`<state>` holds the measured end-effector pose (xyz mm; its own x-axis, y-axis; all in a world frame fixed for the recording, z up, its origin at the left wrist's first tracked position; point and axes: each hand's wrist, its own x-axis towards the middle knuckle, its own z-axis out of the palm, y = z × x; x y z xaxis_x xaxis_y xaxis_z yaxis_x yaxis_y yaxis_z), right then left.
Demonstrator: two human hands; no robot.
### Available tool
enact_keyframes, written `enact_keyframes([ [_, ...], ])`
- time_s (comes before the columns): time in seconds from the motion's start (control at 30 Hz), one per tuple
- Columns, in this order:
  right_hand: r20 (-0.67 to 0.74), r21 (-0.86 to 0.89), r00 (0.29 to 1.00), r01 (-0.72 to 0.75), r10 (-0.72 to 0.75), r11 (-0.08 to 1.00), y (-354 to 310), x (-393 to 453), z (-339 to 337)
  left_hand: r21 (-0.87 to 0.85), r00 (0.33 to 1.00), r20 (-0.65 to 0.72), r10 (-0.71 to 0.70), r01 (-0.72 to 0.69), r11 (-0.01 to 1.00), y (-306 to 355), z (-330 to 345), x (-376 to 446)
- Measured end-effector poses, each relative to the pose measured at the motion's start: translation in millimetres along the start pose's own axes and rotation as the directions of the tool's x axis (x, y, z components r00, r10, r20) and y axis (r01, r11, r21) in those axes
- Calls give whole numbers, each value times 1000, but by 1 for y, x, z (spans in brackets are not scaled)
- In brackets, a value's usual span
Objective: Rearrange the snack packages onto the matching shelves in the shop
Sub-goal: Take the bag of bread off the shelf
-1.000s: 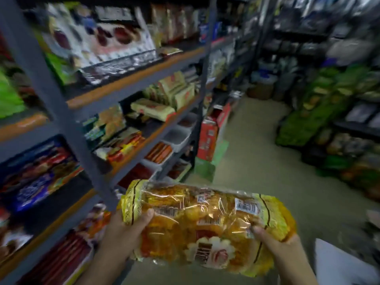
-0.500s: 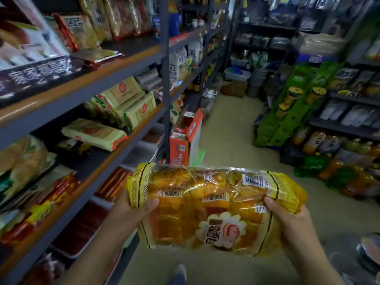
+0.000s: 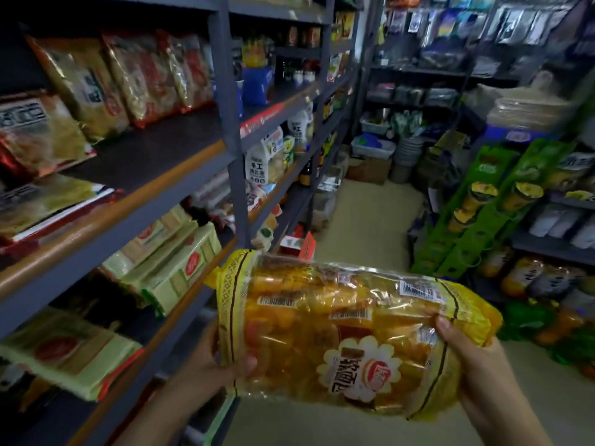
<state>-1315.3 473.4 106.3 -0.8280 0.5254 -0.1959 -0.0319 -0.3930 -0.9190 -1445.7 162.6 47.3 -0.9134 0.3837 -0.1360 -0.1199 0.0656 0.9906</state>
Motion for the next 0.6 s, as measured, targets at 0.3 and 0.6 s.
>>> enact_keyframes([
  [0.3, 182, -101, 974, -119, 136, 988, -32, 172, 4, -81, 940, -339, -24, -4, 997, 12, 51, 96],
  [0.6, 538, -306, 814, -54, 219, 951, -80, 320, 44, -303, 784, -615, -86, -134, 944, 43, 111, 137],
])
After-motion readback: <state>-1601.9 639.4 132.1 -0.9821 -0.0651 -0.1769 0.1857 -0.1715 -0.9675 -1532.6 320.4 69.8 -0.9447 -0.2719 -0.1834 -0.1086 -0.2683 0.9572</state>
